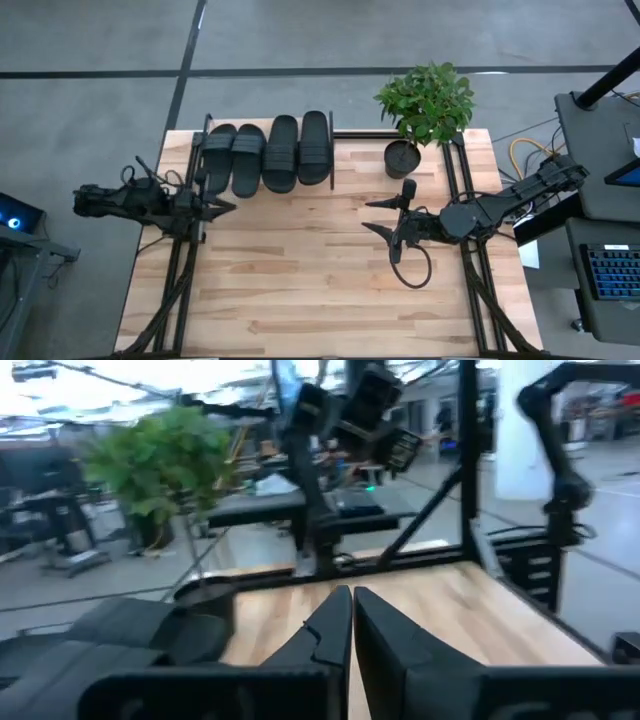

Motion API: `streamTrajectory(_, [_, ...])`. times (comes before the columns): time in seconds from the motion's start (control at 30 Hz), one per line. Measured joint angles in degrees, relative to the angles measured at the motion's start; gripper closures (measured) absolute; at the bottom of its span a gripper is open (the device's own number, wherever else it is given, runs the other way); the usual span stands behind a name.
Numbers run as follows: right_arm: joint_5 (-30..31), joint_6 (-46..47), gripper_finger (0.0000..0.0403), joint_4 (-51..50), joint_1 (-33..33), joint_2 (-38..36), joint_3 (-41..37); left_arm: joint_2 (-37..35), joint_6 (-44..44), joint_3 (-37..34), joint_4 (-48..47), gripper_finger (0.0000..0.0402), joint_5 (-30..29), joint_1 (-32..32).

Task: Pick and place slides into the shelf
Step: Return to Home Position

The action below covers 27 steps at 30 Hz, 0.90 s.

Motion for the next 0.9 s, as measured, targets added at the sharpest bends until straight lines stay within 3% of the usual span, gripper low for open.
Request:
streamTrajectory(0.17, [0.00, 0.17, 0.0200, -0.41, 0.00, -0.01, -0.01, -3.51, 0.32, -3.61, 0.95, 0.0402, 6.01, 0.02])
streamTrajectory(0.4, [0.01, 0.17, 0.0200, -0.37, 0.00, -0.02, 0.00, -4.57, 3.96, -7.56, 5.29, 0.0402, 3.64, 0.71])
streamTrajectory(0.67, [-0.01, 1.19, 0.0200, -0.37, 0.00, 0.00, -0.01, -8.02, 5.82, -7.61, 1.34, 0.0402, -0.46, 3.58])
streamTrajectory(0.9, [-0.01, 1.56, 0.0200, -0.36, 0.00, -0.02, 0.00, -9.45, 3.80, -8.80, 1.47, 0.0401, 1.45, 4.08])
